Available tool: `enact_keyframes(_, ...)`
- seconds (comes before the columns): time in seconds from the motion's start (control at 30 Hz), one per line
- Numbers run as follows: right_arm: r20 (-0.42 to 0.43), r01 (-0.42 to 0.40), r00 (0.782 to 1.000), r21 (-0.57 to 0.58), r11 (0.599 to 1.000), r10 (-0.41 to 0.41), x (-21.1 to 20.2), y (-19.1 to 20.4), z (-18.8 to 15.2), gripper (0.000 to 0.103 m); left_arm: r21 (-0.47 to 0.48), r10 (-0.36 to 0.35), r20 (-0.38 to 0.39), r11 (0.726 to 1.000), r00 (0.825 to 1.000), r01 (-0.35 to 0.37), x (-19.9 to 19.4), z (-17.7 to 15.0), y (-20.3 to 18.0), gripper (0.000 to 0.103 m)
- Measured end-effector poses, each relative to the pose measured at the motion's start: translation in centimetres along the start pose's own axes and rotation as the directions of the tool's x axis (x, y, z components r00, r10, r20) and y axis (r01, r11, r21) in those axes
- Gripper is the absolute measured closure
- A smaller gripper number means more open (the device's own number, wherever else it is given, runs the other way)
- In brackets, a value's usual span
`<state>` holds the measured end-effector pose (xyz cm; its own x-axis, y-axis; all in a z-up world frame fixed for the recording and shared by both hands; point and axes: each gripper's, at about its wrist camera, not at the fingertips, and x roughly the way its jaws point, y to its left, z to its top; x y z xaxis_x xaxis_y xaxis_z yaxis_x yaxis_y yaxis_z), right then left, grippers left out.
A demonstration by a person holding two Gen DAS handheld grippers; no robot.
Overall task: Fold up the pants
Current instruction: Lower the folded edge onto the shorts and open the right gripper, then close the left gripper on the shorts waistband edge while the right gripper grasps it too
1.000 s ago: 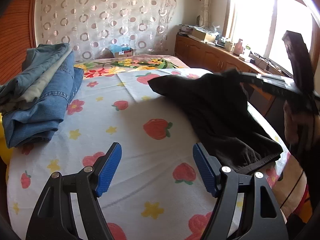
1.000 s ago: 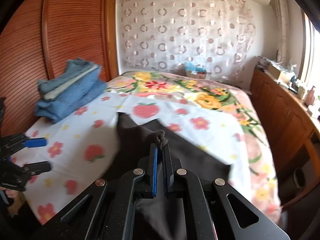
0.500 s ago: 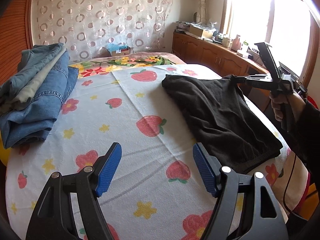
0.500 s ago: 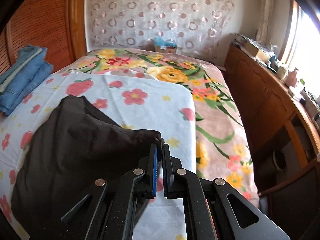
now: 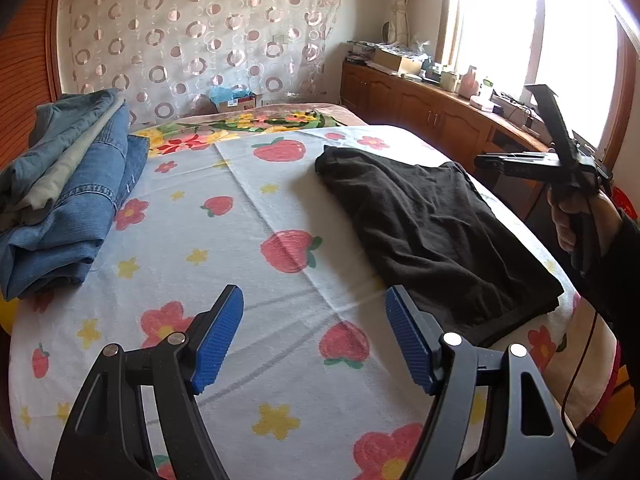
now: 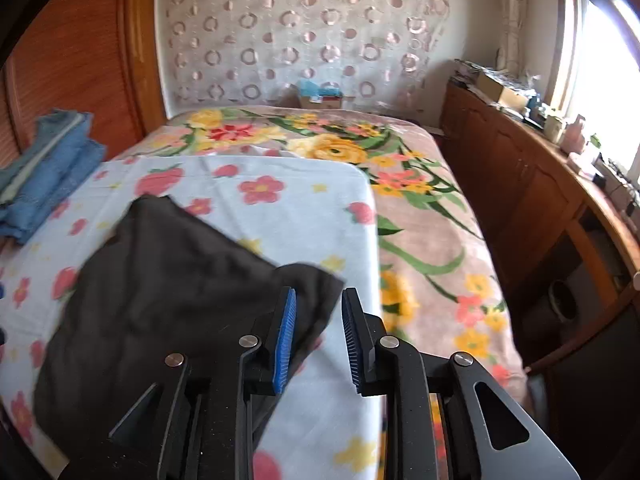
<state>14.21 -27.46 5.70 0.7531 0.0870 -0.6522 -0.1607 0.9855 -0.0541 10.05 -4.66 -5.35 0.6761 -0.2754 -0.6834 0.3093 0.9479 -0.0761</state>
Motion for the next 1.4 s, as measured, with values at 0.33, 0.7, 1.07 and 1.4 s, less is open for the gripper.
enact_keyframes(0.33, 0.003, -0.093, 0.996, 0.048, 0.995, 0.093, -4.8, 1.0, -6.8, 0.078, 0.024, -0.025, -0.018, 0.999, 1.0, 0.025, 0.6, -0.4, -1.6, 0.028)
enact_keyframes(0.7, 0.017, -0.109, 0.994, 0.056, 0.992, 0.109, -10.5, 1.3, -11.5, 0.078, 0.051, -0.049, -0.044, 0.997, 0.998, 0.051, 1.2, -1.1, -3.4, 0.028)
enact_keyframes(1.07, -0.02, -0.16, 0.987, 0.068, 0.985, 0.161, -11.5, 1.2, -13.0, 0.09, 0.07, -0.056, -0.062, 0.996, 0.997, 0.06, 1.5, -1.4, -4.2, 0.028)
enact_keyframes(1.4, 0.0, -0.139, 0.99, 0.05, 0.989, 0.14, -12.7, 2.1, -13.6, 0.095, 0.075, -0.064, -0.068, 0.995, 0.996, 0.069, 1.7, -1.7, -4.6, 0.028)
